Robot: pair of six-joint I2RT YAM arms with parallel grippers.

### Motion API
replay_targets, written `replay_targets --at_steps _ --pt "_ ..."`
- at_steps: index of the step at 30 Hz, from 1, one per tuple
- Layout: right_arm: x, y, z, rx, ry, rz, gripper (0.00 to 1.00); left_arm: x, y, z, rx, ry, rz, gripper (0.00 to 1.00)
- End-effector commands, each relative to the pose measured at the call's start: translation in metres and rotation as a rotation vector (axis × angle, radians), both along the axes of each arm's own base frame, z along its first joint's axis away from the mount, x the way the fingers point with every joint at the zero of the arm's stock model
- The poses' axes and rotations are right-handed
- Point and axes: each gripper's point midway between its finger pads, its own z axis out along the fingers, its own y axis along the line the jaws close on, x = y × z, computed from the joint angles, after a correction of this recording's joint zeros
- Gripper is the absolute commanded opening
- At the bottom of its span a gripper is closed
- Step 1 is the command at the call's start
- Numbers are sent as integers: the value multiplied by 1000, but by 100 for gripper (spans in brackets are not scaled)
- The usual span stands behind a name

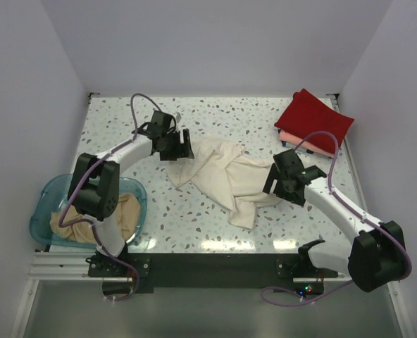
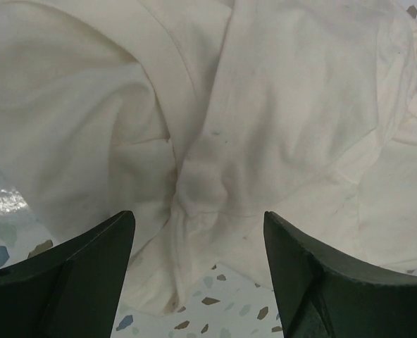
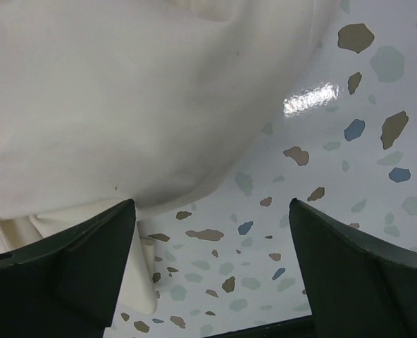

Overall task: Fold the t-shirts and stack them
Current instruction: Flatten the tshirt out

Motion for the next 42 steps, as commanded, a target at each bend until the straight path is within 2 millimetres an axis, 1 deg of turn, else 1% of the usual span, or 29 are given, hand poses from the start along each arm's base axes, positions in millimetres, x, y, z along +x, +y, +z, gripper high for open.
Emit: replay_targets --at_steps 1,3,10,13,14,15,16,17,18,19,20,21,22,23,24,25,26,27,28,29,30,31,33,34,36,37,39,40,42 --pt "8 3 -3 50 -4 -31 93 25 -6 4 14 -76 -26 78" --pt "8 2 -7 61 -1 -40 93 26 -8 -5 15 -60 -33 78" --pt "15 2 -20 124 -4 -84 93 32 -17 -19 -10 -56 -42 77" --pt "16 2 -32 128 21 -92 93 33 -22 -23 -39 -50 -52 74" --pt "14 1 -39 122 42 -99 93 32 -25 -26 -49 -40 -58 73" --pt "16 3 -42 128 44 -93 90 32 -25 -28 -53 -34 -58 72" --pt "17 2 -44 131 50 -99 87 32 -26 -30 -55 -30 -60 67" --pt "19 3 -48 130 59 -94 83 31 -27 -34 -59 -21 -65 63" --pt "20 4 -49 134 59 -89 76 30 -28 -35 -63 -17 -66 57" --pt "24 4 -46 136 52 -84 72 29 -30 -37 -73 -11 -74 43" --pt "27 5 -46 137 49 -81 69 30 -31 -36 -80 -12 -76 36" --pt "30 5 -45 141 48 -78 60 32 -32 -36 -85 -13 -74 20" --pt "33 6 -43 143 41 -63 53 32 -32 -37 -85 -8 -72 13" --pt "42 8 -38 152 26 -52 32 37 -32 -33 -90 -13 -65 6" --pt "46 9 -35 159 23 -43 15 40 -32 -30 -94 -20 -62 1" --pt "57 10 -25 160 0 -44 3 49 -31 -22 -105 -40 -54 0" --pt "58 8 -25 150 24 -47 0 53 -31 -16 -119 -49 -42 0" --pt "64 8 -20 151 19 -39 0 59 -30 -10 -128 -62 -33 0" --pt "79 10 -3 148 -21 -20 0 72 -26 7 -145 -99 -13 0" --pt "82 10 4 140 -17 -15 0 80 -24 17 -158 -119 6 0" --pt "89 9 12 137 -32 -10 0 87 -20 29 -167 -144 21 0" --pt "106 11 35 136 -90 6 0 104 -13 55 -188 -202 44 0" --pt "117 10 58 126 -124 17 0 119 -6 81 -225 -245 71 0" --pt "133 11 85 124 -185 35 0 136 0 109 -261 -299 73 0" --pt "142 8 109 108 -218 43 0 149 8 133 -278 -330 84 0" --pt "155 8 137 104 -281 55 0 165 17 161 -296 -392 91 0" --pt "162 3 161 79 -317 51 0 177 24 190 -318 -449 92 0" --pt "170 2 190 77 -380 57 0 186 35 217 -330 -514 93 0" --pt "171 -7 209 50 -404 41 0 190 48 243 -318 -598 90 0"
